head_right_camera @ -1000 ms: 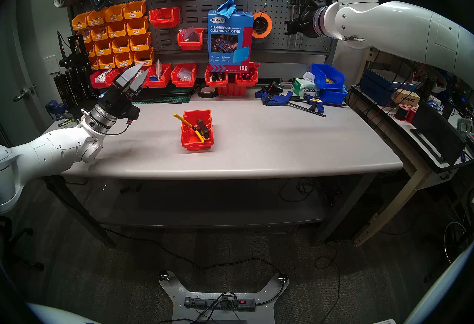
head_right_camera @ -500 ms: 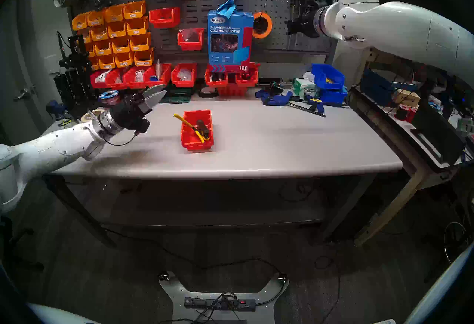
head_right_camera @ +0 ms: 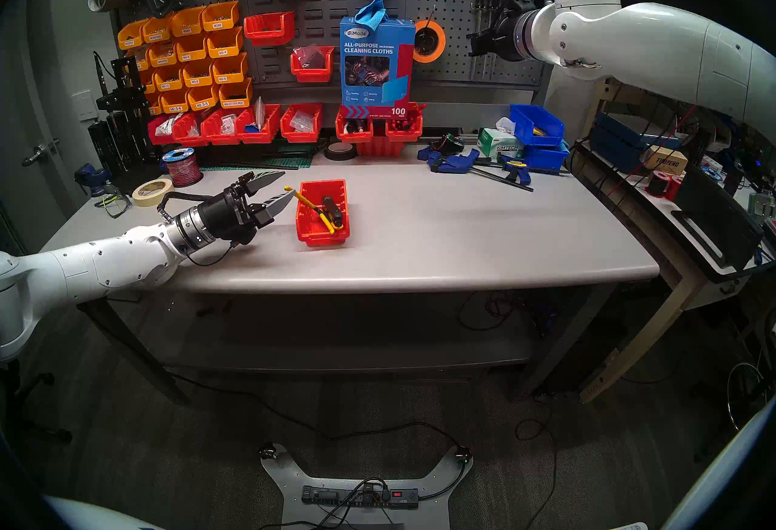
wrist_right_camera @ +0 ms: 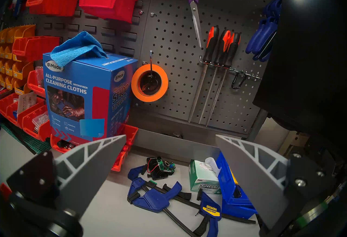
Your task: Take out tools from the storage box
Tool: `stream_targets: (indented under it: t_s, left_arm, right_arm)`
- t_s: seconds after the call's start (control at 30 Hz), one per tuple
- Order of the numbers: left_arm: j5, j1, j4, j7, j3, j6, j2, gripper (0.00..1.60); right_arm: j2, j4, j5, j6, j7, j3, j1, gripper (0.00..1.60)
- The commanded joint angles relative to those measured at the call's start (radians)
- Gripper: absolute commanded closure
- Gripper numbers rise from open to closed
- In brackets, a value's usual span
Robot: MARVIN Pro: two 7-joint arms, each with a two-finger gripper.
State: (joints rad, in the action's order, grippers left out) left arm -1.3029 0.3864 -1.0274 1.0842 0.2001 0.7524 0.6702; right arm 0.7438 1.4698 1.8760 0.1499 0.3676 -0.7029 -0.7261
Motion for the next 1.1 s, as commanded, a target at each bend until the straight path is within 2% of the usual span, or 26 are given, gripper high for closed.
stream_targets:
  t_s: [0.0,0.2,0.57,0.7,0.77,0.8,0.83,0.87,0.9,0.97,1.0,1.07]
  left_arm:
    - [-0.08,-0.01,-0.055,0.094,-0.001,0.067,-0.037,0.0]
    - [-0.128,-0.007,-0.064,0.046,-0.007,0.083,-0.039,0.0]
    - [-0.14,0.007,-0.046,0.021,-0.024,0.08,-0.018,0.0]
    - [-0.125,0.019,-0.021,0.037,-0.036,0.084,-0.001,0.0]
    - [-0.132,0.02,-0.026,0.016,-0.036,0.083,0.0,0.0]
    - [-0.119,0.025,-0.013,0.041,-0.041,0.08,0.006,0.0]
    - [-0.136,0.023,-0.024,0.01,-0.035,0.077,0.004,0.0]
    - [-0.127,0.026,-0.015,0.026,-0.037,0.074,0.008,0.12]
    - [-0.124,0.029,-0.011,0.034,-0.038,0.069,0.011,0.11]
    - [-0.132,0.03,-0.015,0.022,-0.037,0.067,0.011,0.21]
    - [-0.125,0.033,-0.009,0.035,-0.039,0.066,0.014,0.36]
    - [-0.134,0.033,-0.015,0.02,-0.038,0.063,0.013,0.47]
  right_arm:
    - [0.002,0.001,-0.005,-0.004,-0.002,0.012,-0.02,0.0]
    - [0.002,0.001,-0.006,-0.004,-0.002,0.012,-0.02,0.0]
    - [0.002,0.001,-0.006,-0.004,-0.002,0.012,-0.02,0.0]
    - [0.002,0.001,-0.006,-0.004,-0.002,0.012,-0.02,0.0]
    - [0.002,0.001,-0.006,-0.004,-0.002,0.012,-0.02,0.0]
    - [0.002,0.001,-0.006,-0.004,-0.002,0.012,-0.02,0.0]
    - [0.002,0.001,-0.006,-0.004,-0.002,0.012,-0.02,0.0]
    - [0.002,0.001,-0.006,-0.004,-0.002,0.012,-0.02,0.0]
    - [0.002,0.001,-0.006,-0.004,-0.002,0.012,-0.02,0.0]
    - [0.002,0.001,-0.006,-0.004,-0.002,0.012,-0.02,0.0]
    - [0.002,0.001,-0.006,-0.004,-0.002,0.012,-0.02,0.0]
    - [0.002,0.001,-0.006,-0.004,-0.002,0.012,-0.02,0.0]
